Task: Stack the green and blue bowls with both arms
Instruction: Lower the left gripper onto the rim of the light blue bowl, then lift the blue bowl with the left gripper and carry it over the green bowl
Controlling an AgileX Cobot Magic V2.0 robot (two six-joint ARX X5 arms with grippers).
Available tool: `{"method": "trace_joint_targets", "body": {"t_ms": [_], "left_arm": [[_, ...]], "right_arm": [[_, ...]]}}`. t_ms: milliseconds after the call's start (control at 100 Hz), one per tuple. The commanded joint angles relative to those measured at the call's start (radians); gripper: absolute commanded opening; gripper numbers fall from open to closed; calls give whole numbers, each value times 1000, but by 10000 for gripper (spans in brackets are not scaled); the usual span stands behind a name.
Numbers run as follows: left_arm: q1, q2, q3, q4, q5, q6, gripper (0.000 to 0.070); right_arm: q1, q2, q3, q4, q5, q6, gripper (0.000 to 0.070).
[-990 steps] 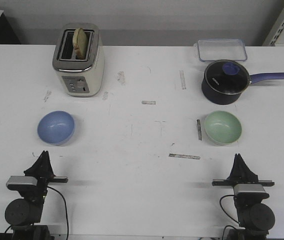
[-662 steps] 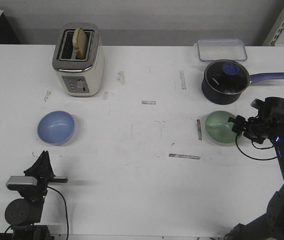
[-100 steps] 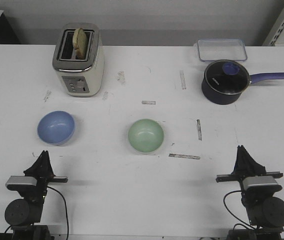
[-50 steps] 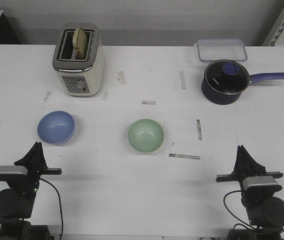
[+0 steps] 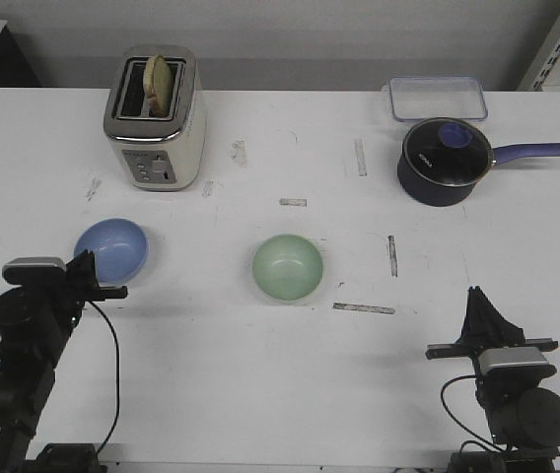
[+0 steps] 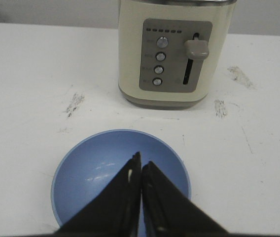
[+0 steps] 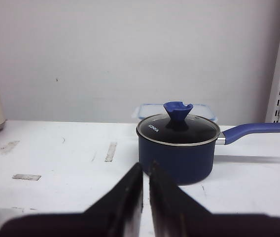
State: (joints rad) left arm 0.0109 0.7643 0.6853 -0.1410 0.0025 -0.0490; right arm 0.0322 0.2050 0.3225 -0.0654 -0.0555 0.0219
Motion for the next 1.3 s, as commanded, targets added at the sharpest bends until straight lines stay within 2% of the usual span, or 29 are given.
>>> {"method": "trace_joint_targets", "body": {"t_ms": [0,80,220,340,450,510,670,750,1030,1290], "left_arm": [[-1,76,87,-72,5,-85,1],[5,172,174,-183,5,-153,1],[22,320,302,-335,18,-155,1],[69,424,405,-436,128,-155,1],[138,500,481,-477,230,-161,13],[171,531,510,-486,245,-174,78],[248,595,537,-486,245,-174,339],[278,624,537,-490,245,-173,412],[303,727,537,-491,245,-109,408],[296,821,537,-494,244,-97,407]], "right_arm": [[1,-3,3,13,3,-8,13],[1,-3,3,13,3,-8,13],[1,-3,3,13,3,-8,13],[1,-3,3,13,3,-8,13],[1,-3,3,13,3,-8,13],[1,-3,3,13,3,-8,13],[1,-3,3,13,3,-8,13],[1,-3,3,13,3,-8,13],[1,-3,3,13,3,-8,13],[1,-3,3,13,3,-8,13]]}}
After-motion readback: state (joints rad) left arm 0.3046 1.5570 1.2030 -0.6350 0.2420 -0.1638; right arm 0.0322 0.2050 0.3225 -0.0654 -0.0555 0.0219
